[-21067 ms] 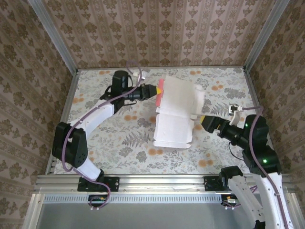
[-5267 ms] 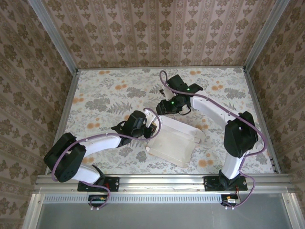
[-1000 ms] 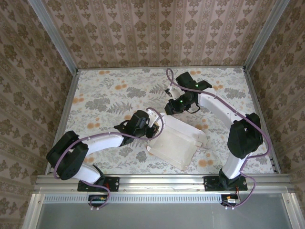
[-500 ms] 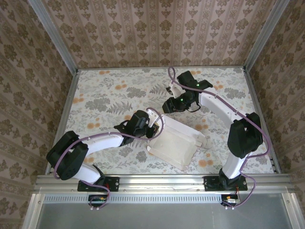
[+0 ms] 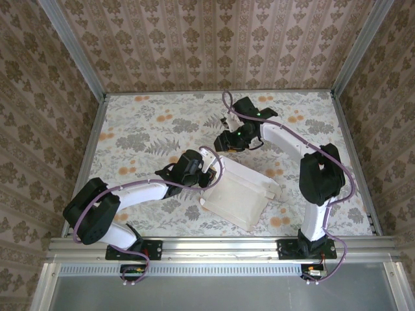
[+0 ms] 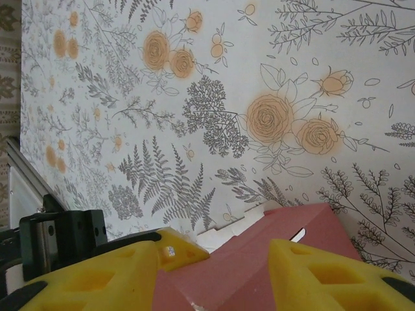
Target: Fold the paper box
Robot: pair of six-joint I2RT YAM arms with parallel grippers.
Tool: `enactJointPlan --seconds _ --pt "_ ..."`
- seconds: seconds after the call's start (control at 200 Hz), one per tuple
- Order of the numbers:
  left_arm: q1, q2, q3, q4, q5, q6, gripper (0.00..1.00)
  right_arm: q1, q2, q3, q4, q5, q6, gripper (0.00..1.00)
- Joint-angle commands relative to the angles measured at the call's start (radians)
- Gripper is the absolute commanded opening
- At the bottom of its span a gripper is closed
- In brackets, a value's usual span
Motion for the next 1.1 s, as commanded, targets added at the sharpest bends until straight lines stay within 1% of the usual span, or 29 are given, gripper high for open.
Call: enactJointPlan --seconds 0.0,0.085,0.29,0.605,0.905,1.005,1.1 --pt "-0.006 0.024 -0.022 -0.095 -0.018 0.002 0.00 0.008 0.003 0.034 -0.048 -0.022 -0.032 0.50" --pt "-0.005 0.029 -0.020 -0.093 -0.017 0.001 0.00 0.008 -0.003 0.033 -0.072 -0.041 -0.065 0.50" --pt "-0.004 0.032 -0.015 -0.094 -0.015 0.002 0.00 0.008 -0.014 0.032 -0.141 -0.044 -0.136 0.49" --pt "-0.005 0.034 -0.012 -0.097 -0.015 0.003 0.00 -0.005 -0.034 0.011 -0.166 -0.074 -0.177 0.45" --pt "-0.005 0.044 -0.009 -0.092 -0.014 0.004 0.00 -0.038 -0.058 -0.005 -0.183 -0.161 -0.210 0.41" --pt "-0.004 0.044 -0.008 -0.091 -0.012 0.006 0.00 -0.038 -0.053 0.008 -0.209 -0.159 -0.229 0.40" --pt "-0.007 0.044 -0.006 -0.093 -0.007 0.008 0.00 -0.039 -0.053 0.004 -0.205 -0.117 -0.221 0.42"
